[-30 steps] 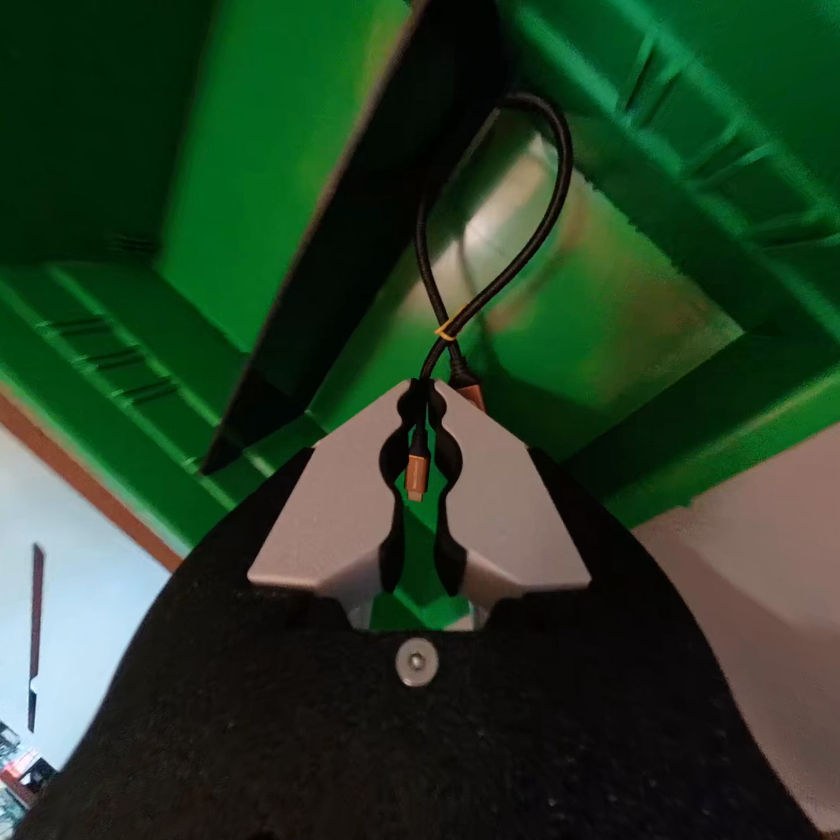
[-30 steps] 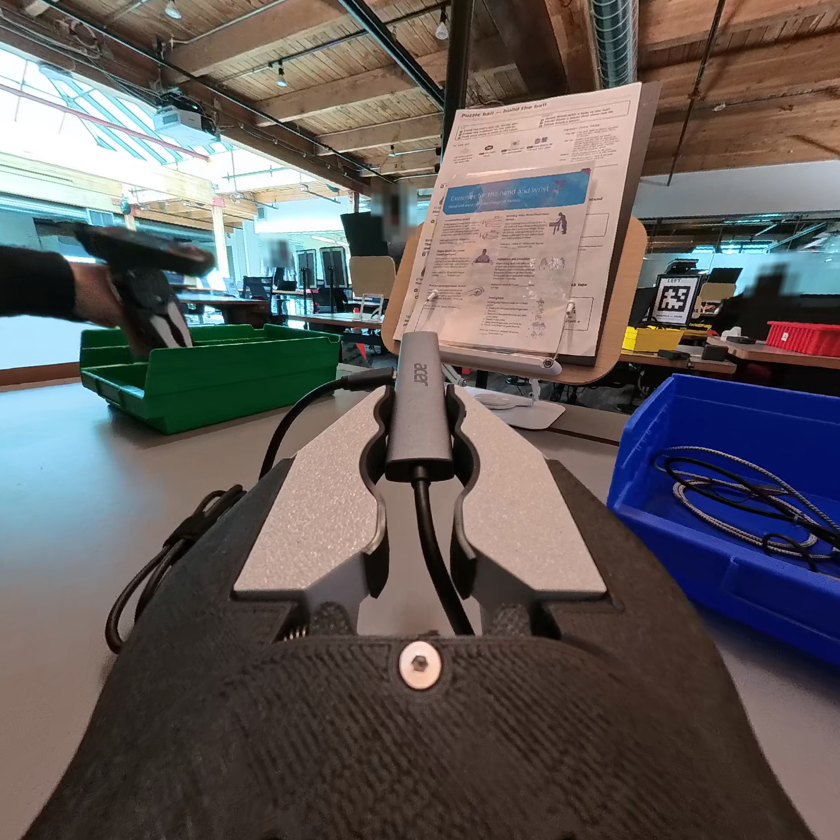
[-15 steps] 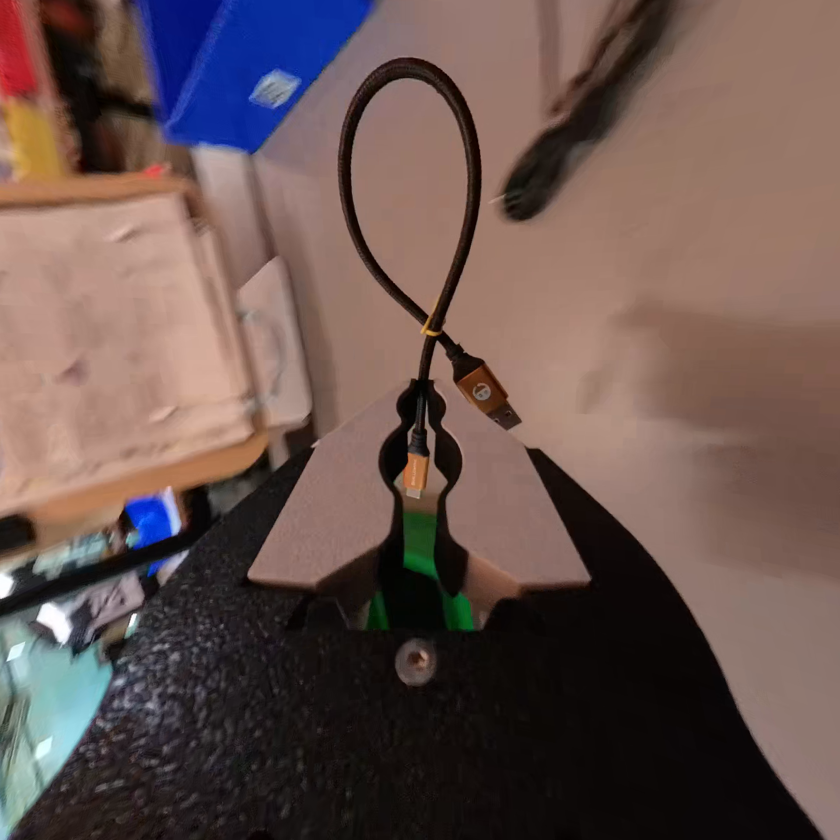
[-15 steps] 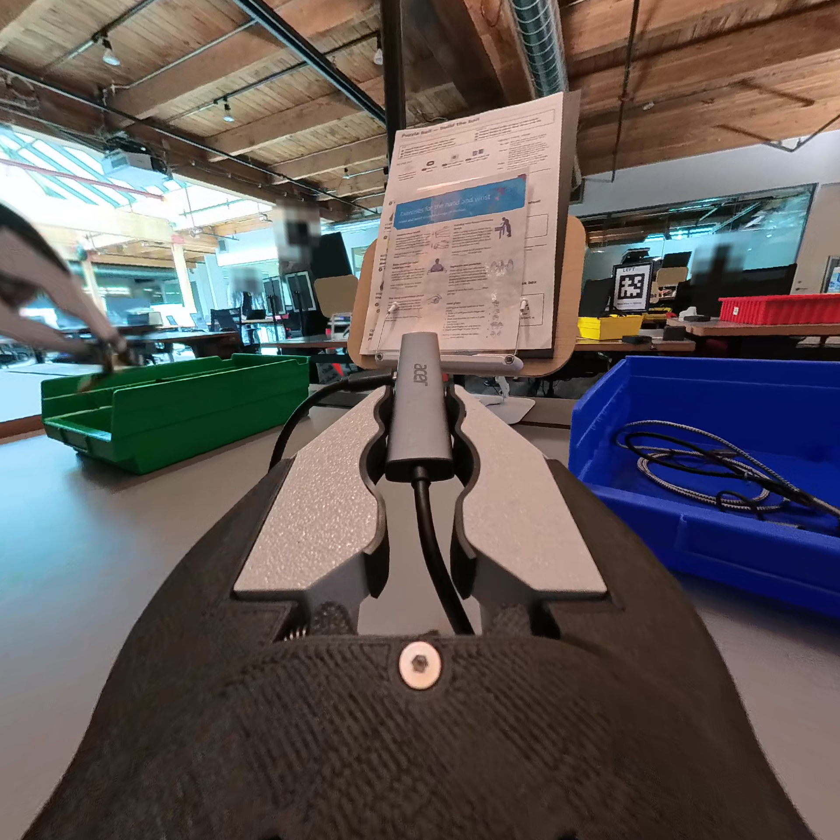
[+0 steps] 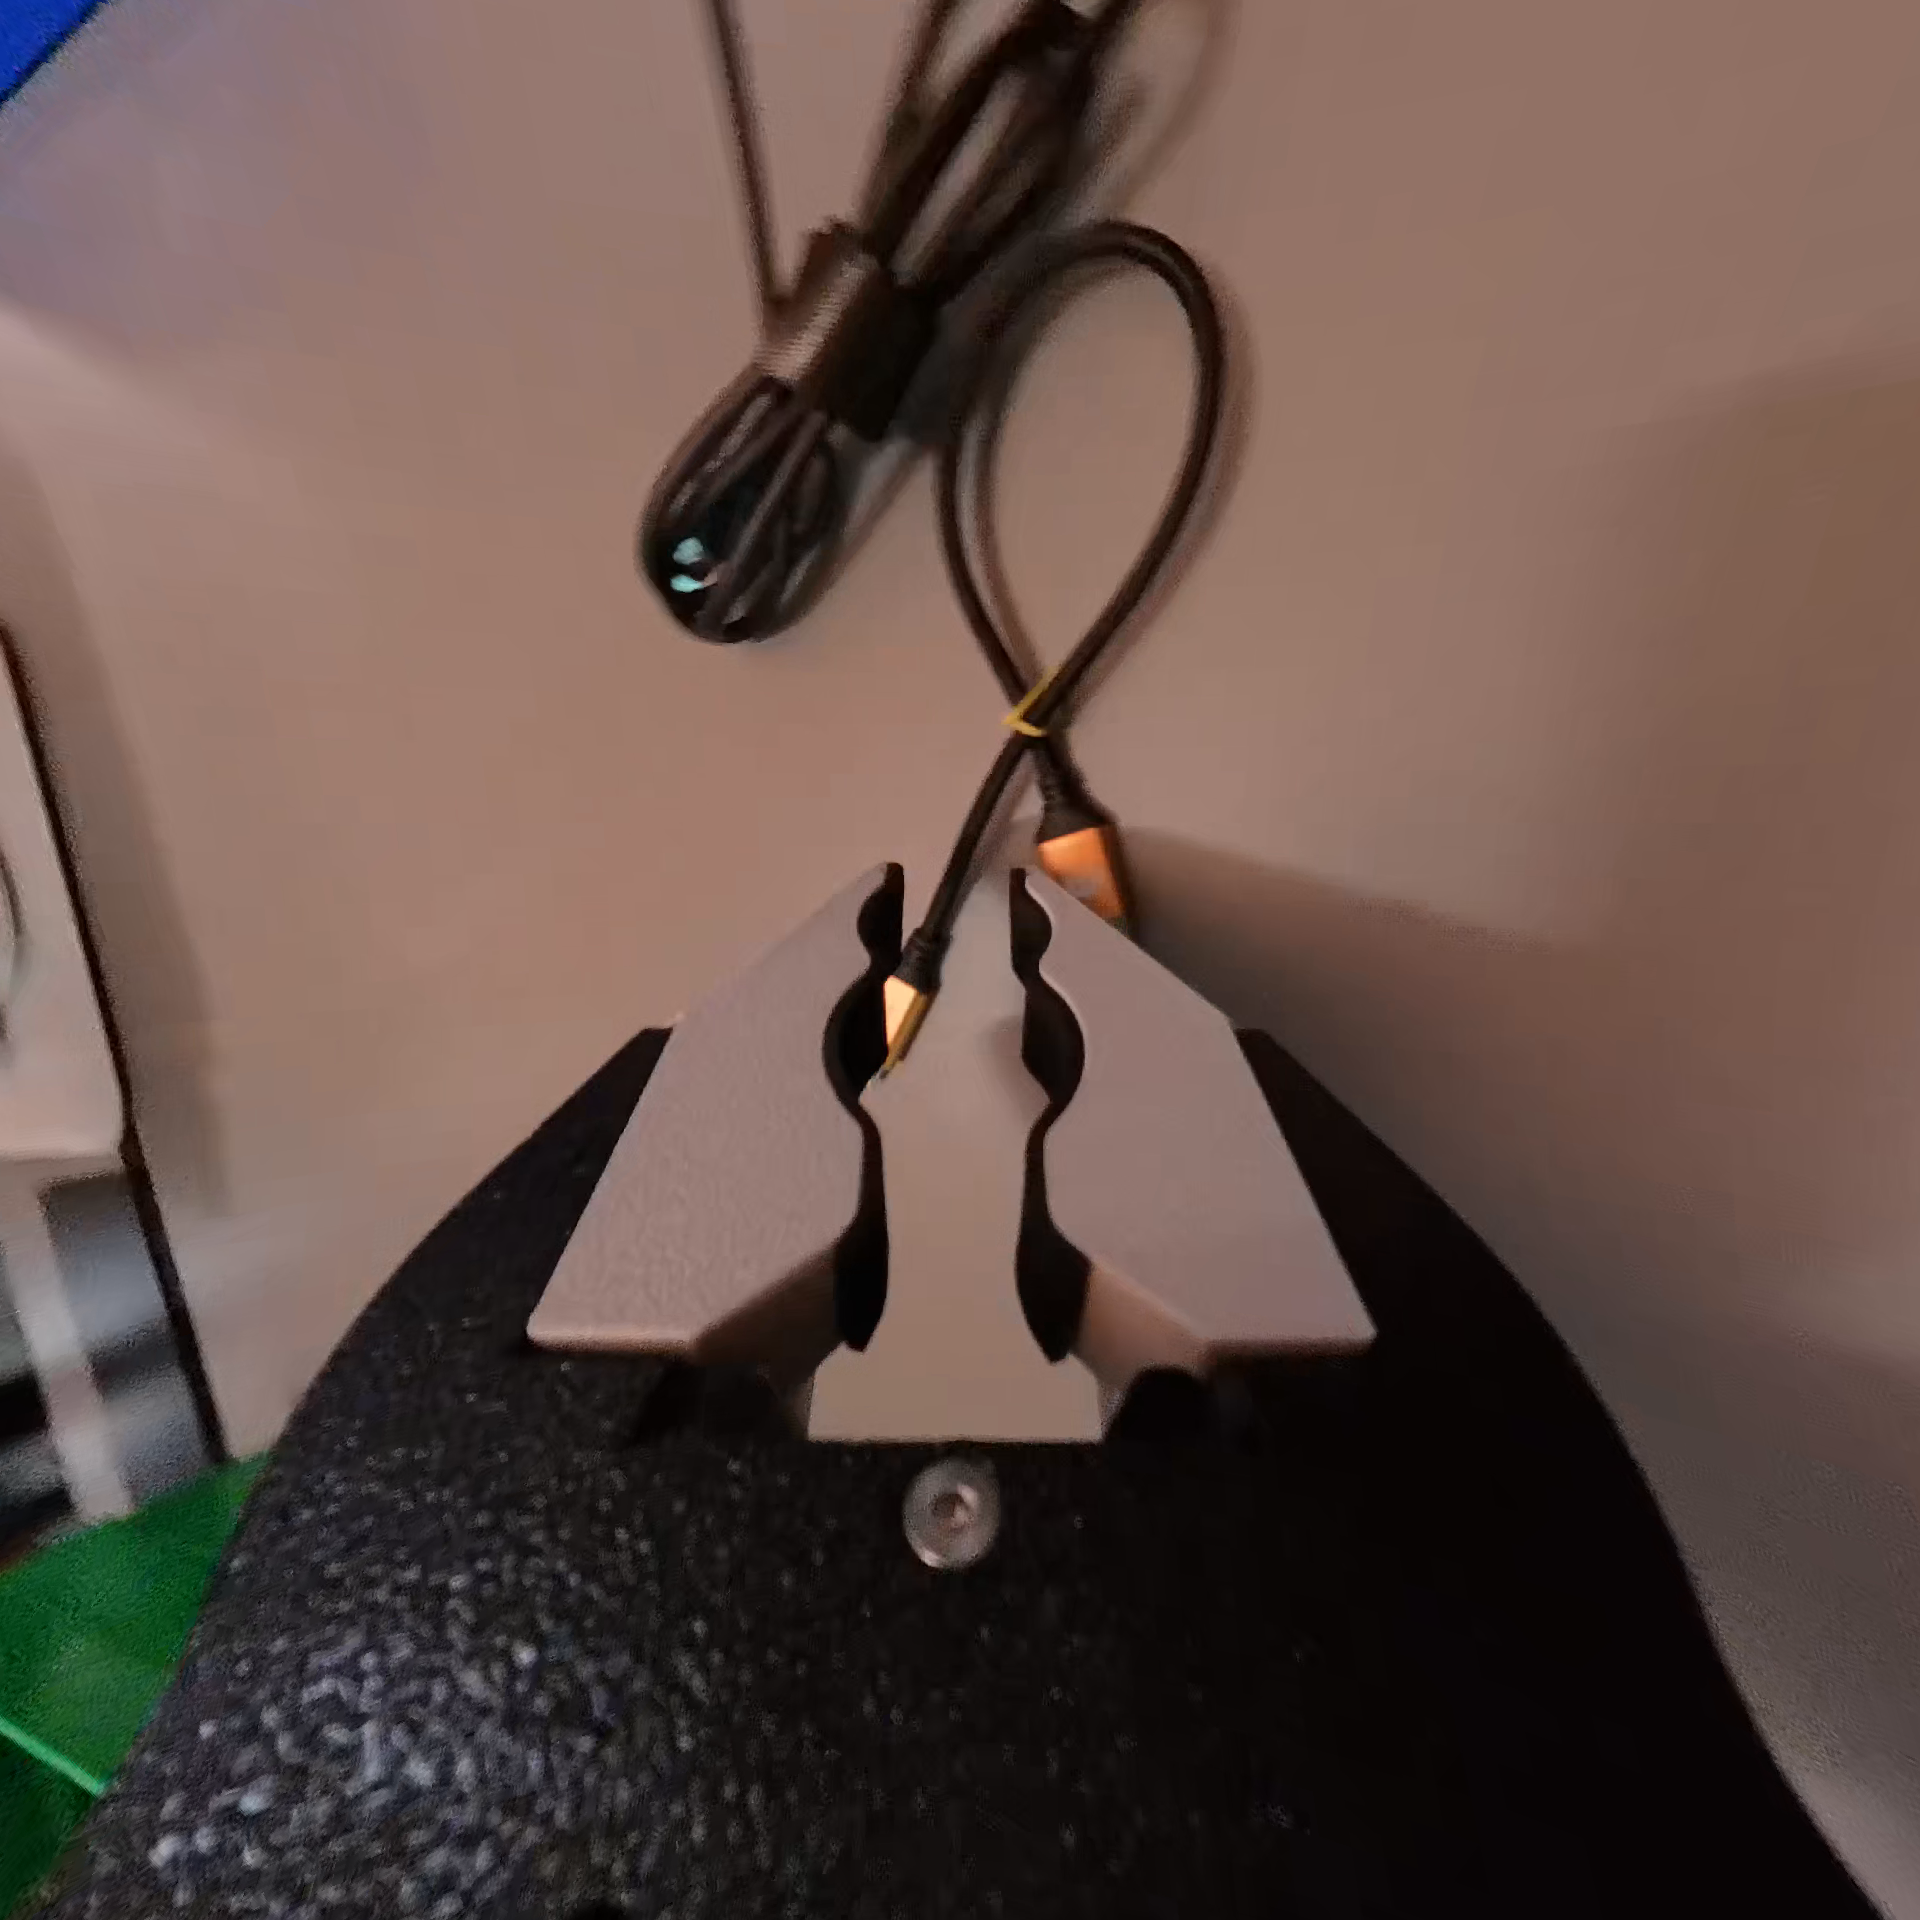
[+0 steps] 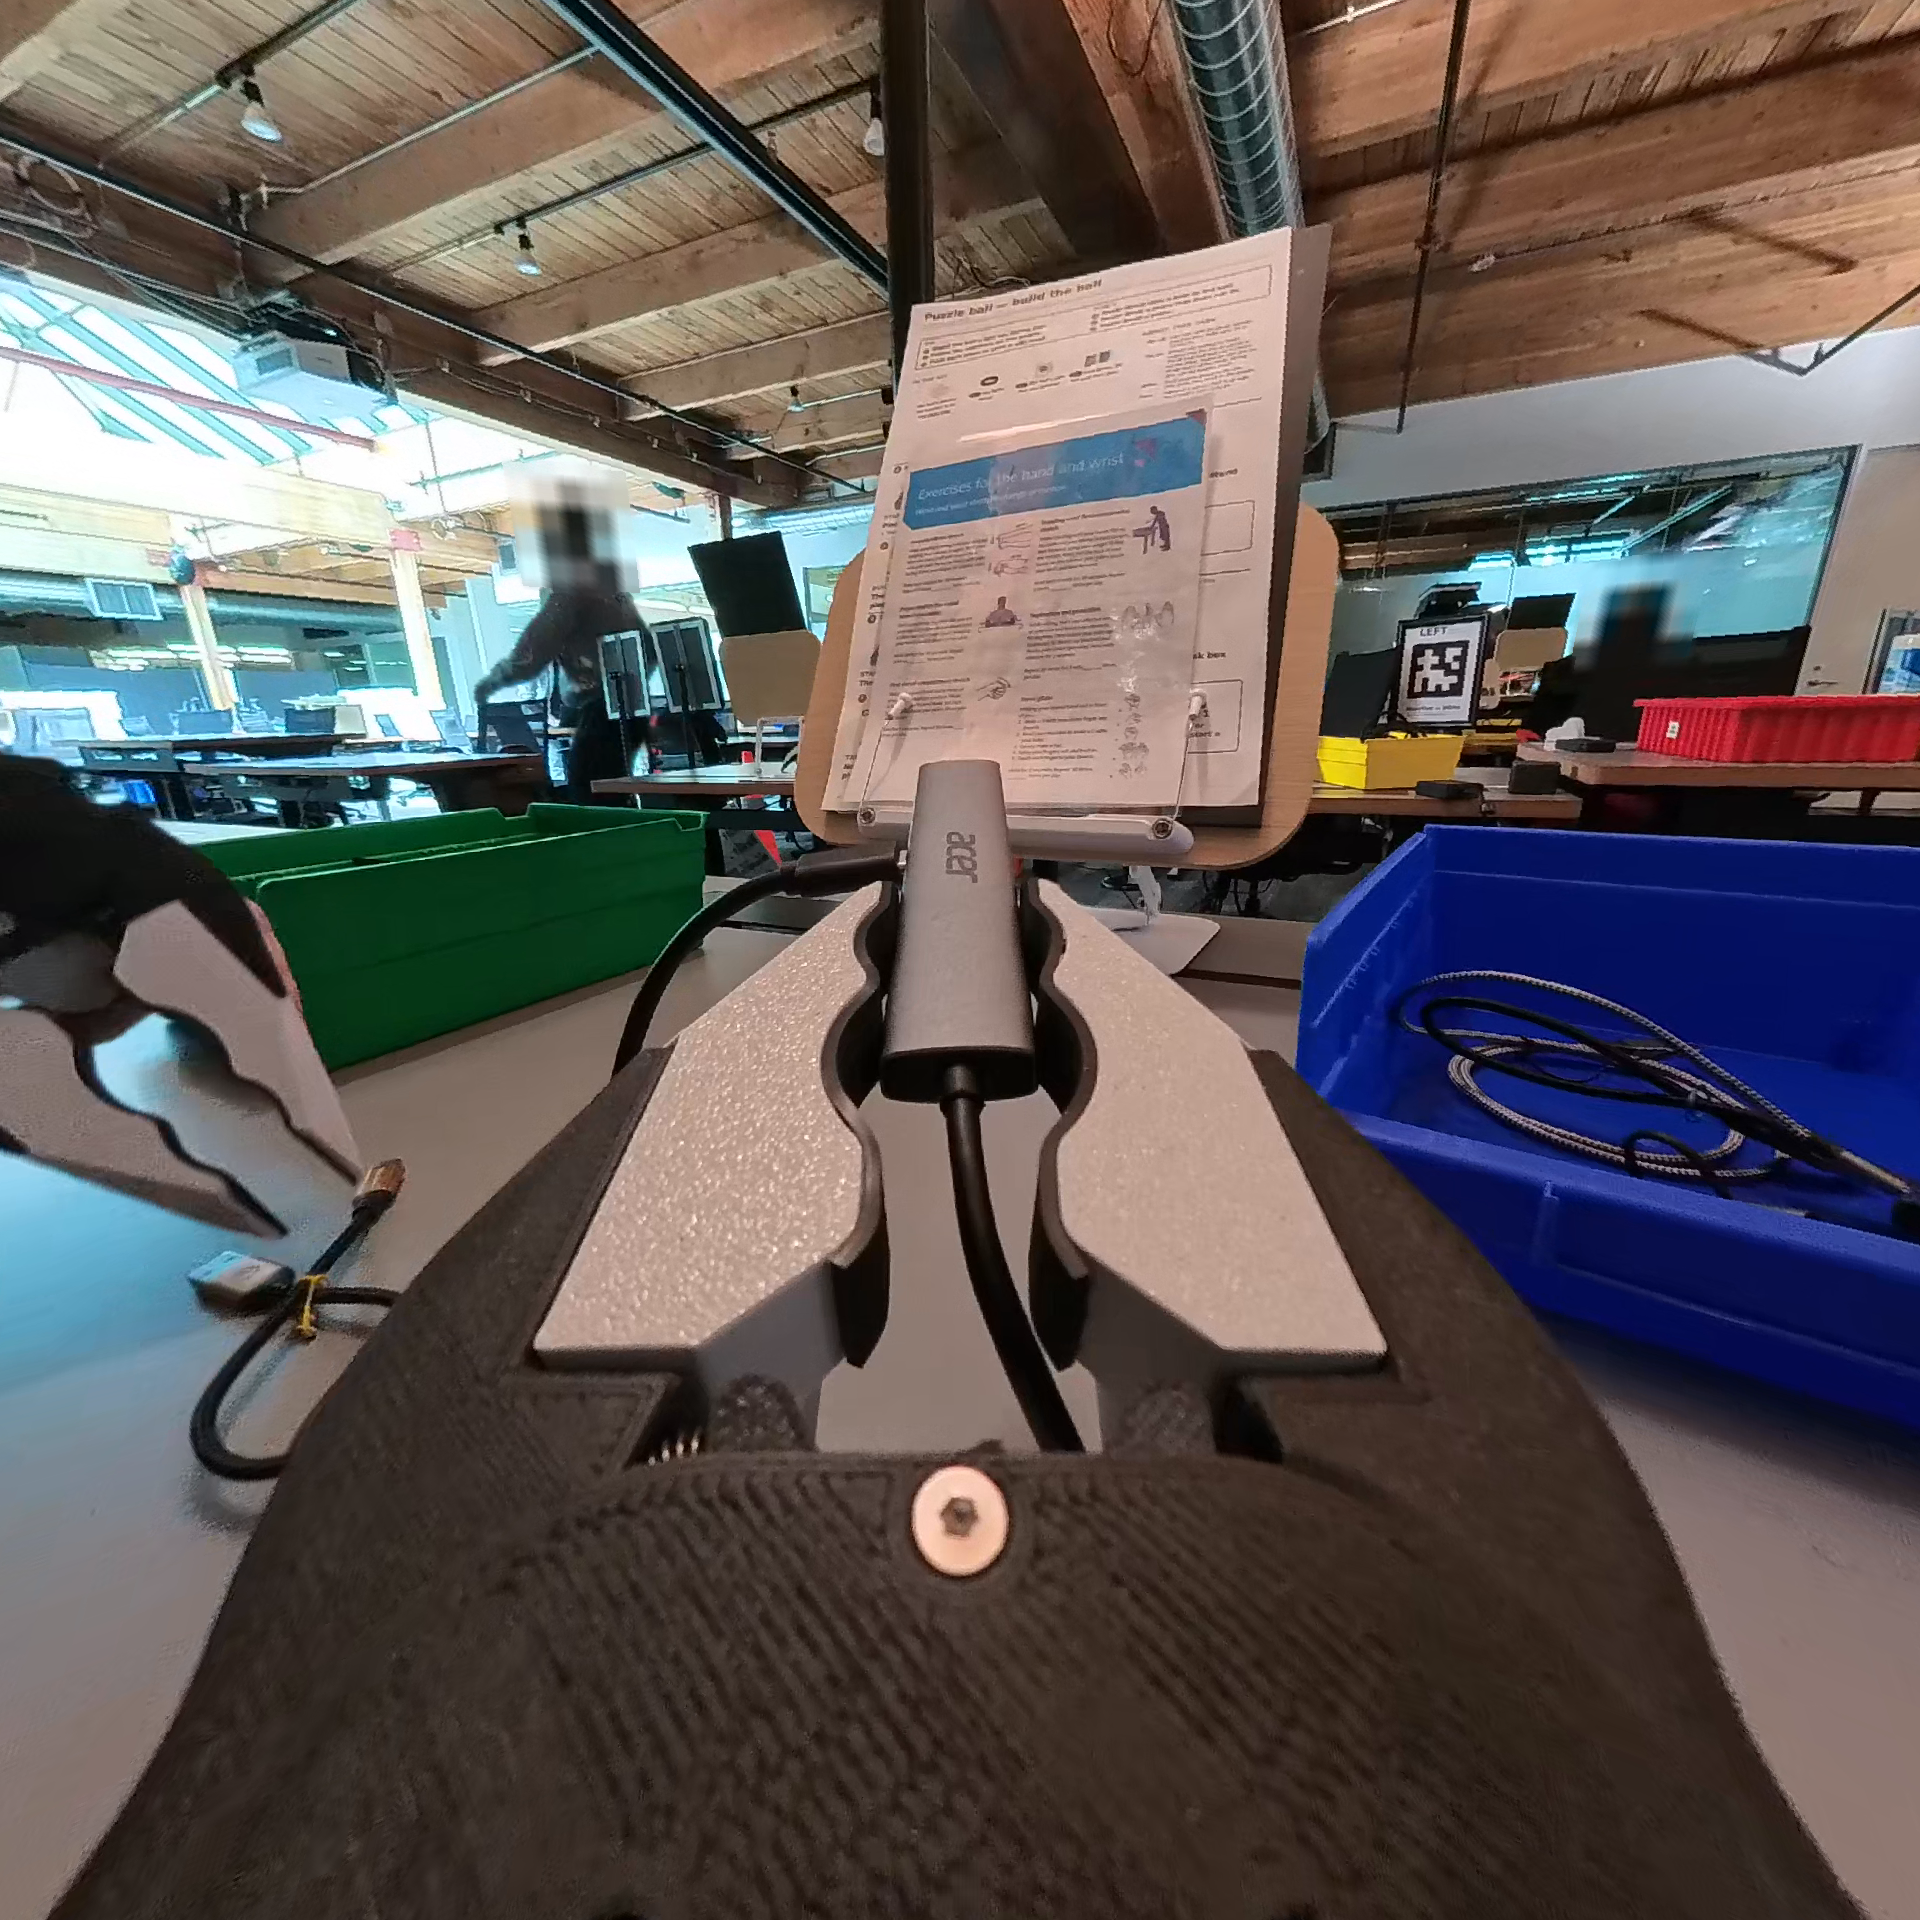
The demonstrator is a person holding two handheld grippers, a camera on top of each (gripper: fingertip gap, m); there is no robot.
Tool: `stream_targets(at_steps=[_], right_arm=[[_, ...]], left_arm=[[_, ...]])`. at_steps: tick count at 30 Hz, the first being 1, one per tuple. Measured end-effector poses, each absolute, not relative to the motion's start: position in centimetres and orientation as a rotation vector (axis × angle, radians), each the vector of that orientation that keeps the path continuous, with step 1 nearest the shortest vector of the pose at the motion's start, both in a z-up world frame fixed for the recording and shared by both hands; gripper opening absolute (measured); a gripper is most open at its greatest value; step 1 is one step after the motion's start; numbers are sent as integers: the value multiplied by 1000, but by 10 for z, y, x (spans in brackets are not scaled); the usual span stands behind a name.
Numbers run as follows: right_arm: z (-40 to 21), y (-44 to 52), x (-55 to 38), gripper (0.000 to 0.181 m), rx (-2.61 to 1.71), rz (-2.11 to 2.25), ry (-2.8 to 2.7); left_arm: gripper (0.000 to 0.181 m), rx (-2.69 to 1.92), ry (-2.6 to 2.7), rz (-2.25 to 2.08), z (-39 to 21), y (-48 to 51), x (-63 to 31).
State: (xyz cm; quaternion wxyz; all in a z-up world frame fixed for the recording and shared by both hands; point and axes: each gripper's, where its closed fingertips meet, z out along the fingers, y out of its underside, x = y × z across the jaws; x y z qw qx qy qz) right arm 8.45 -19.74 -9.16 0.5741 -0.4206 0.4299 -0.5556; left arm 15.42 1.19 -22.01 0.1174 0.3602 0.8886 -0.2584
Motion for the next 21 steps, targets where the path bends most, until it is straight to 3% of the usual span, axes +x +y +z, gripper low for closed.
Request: stream_targets(at_steps=[4,8,11,21], right_arm=[[-91,-197,84,22,-987,-1307,1002],[-89,-195,83,22,-985,-1305,989],[-89,-193,83,22,-990,-1299,981],[-87,-194,81,22,-967,-1281,974]], left_arm=[[20,233,2759,-962,-192,15,177],[37,-691,2773,-962,-203,34,176],[48,-874,2674,-1053,-206,21,168],[52,-921,2609,-761,-232,10,165]])
